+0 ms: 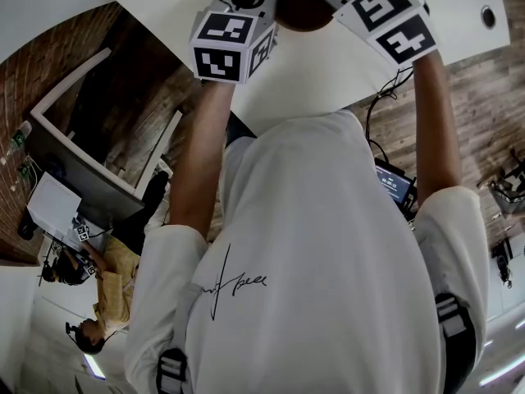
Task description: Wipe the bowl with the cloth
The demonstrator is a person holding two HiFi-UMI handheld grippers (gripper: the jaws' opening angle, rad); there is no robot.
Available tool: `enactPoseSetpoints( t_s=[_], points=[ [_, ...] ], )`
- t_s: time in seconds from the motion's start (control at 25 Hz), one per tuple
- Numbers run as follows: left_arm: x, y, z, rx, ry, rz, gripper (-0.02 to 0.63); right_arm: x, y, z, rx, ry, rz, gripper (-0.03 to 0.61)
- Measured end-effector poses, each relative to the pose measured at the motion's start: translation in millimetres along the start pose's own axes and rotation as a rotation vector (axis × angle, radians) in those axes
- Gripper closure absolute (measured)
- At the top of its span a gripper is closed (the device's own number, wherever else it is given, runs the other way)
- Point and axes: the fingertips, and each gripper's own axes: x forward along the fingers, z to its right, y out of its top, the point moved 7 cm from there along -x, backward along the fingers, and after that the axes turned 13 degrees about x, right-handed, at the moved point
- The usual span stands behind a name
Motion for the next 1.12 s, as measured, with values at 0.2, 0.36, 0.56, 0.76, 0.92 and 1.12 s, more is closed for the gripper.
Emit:
enactPoseSetpoints(
  t_s=[0.2, 0.36, 0.56, 0.76, 0.92, 1.12],
  points=[
    [2.0, 0.5, -0.4, -0.003, -0.001, 0.000, 0.596, 3.1, 2.4, 0.9, -0.011, -0.007, 0.001, 0.397],
    [0.8, 0.0, 0.0, -0.009, 0.003, 0.001, 0.597, 5.1, 5.0, -2.2, -0.020, -0.016, 0.008, 0.397],
    [5.1, 1.4, 0.9, -0.010, 0.008, 0.003, 0.597, 7.8, 6.1, -1.1, -0.040, -0.029, 0.016, 0.397],
    [3.9, -0.7, 0.4, -0.032, 0.010, 0.011, 0.598, 8.7, 7.1, -4.3, -0.052, -0.039, 0.025, 0.397],
    [2.6, 0.2, -0.6, -0.017, 0.009, 0.006, 0.595, 8.3, 8.7, -5.5, -0.057, -0.045, 0.029, 0.397],
    [4.4, 1.1, 1.4, -0.002, 0.012, 0.003, 0.595, 4.6, 3.6, -2.5, -0.034, -0.052, 0.037, 0.397]
  ],
)
